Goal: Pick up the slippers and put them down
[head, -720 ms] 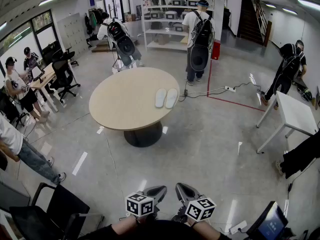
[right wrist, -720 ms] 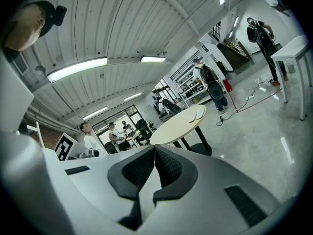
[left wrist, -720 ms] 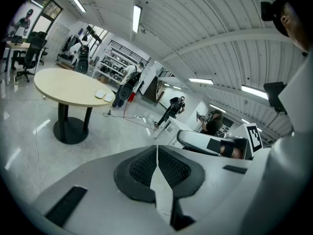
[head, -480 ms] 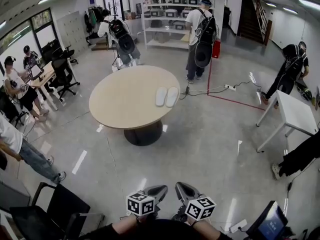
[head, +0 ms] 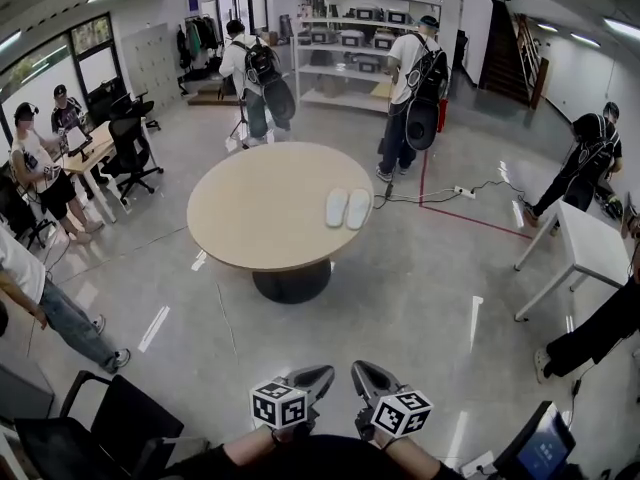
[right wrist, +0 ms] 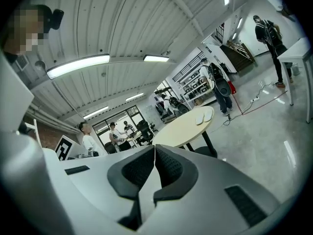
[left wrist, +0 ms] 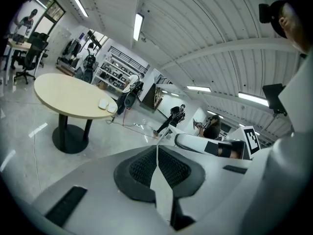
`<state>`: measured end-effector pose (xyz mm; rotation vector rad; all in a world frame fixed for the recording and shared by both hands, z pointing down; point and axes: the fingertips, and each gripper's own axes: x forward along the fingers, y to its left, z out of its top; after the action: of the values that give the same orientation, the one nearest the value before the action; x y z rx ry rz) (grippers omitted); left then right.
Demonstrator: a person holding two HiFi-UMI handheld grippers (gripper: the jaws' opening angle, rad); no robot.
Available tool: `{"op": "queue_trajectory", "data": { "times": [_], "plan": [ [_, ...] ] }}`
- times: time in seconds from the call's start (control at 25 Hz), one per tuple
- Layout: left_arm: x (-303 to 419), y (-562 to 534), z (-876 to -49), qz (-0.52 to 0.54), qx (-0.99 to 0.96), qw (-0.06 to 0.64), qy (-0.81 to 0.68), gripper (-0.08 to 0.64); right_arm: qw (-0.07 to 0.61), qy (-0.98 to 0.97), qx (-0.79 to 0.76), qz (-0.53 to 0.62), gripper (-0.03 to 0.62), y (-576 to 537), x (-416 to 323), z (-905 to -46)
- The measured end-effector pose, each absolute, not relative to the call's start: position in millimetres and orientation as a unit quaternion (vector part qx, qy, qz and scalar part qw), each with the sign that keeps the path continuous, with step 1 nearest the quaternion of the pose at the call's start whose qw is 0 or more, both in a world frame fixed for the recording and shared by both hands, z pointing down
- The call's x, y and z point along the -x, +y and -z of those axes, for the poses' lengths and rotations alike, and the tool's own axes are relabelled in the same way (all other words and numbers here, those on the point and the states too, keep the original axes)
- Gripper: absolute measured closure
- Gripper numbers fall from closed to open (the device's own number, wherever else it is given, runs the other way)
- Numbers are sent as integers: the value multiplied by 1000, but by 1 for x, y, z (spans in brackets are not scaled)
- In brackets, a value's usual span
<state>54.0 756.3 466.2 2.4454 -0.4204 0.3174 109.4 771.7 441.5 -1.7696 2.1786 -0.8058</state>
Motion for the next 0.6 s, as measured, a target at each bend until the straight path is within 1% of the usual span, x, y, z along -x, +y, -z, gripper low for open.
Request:
{"op": "queue_trajectory", "data": {
  "times": [0.32, 0.6],
  "plan": [
    [1, 694, -460, -81, -925, 334, -162, 535, 106, 725, 616, 289, 575, 715, -67, -445],
    [22, 661, -464, -75, -924, 349, -136, 535, 91, 717, 627, 292, 575, 680, -39, -450]
  ]
}}
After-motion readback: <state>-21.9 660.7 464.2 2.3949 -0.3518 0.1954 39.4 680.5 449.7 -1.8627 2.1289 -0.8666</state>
